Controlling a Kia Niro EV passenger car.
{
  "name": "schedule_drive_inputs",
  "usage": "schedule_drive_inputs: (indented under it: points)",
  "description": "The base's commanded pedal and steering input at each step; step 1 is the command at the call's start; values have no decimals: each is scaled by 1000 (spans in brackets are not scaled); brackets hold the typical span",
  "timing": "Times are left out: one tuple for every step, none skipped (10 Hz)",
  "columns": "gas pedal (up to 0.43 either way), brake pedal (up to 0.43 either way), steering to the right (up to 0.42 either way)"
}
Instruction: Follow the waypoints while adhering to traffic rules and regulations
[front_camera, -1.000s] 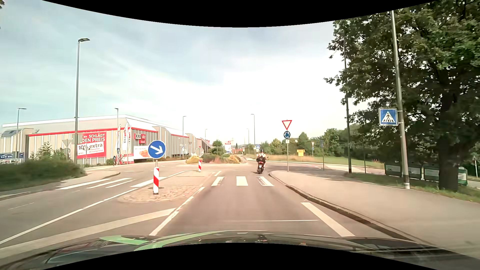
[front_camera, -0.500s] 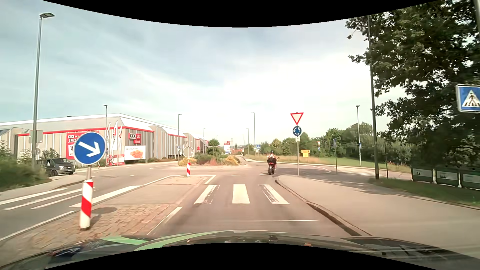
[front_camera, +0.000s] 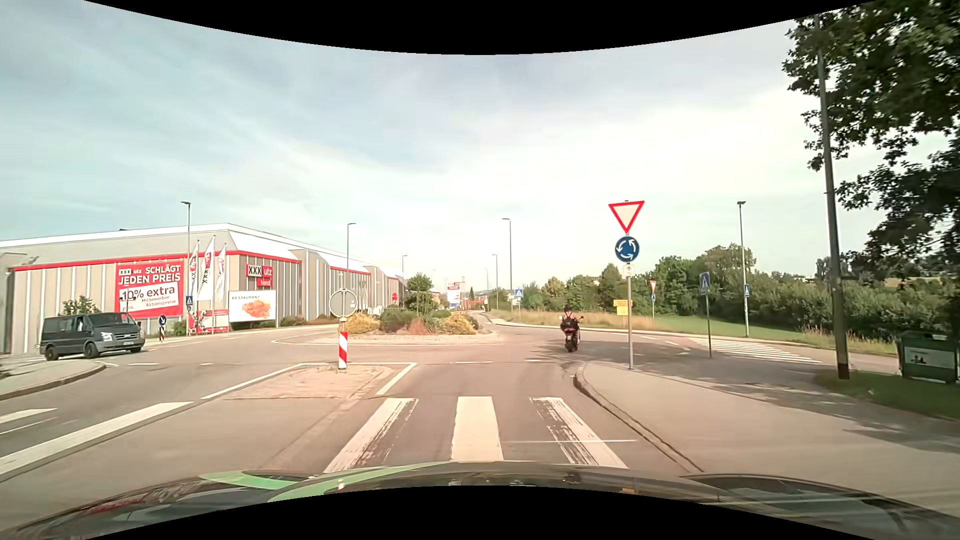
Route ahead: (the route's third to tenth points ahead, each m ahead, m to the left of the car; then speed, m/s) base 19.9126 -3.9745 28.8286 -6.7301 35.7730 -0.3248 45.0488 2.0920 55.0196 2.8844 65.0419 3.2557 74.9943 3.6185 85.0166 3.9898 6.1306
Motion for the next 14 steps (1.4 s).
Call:
schedule_drive_inputs:
  points:
    - [0, 85, -1]
    - [0, 91, -1]
    - [0, 98, -1]
    - [0, 98, -1]
    - [0, 201, 0]
    - [0, 250, 6]
    - [0, 293, 15]
    - [0, 323, 27]
    - [0, 354, 34]
    - [0, 378, 45]
    - [0, 378, 62]
    - [0, 378, 79]
    - [0, 354, 94]
    - [0, 335, 98]
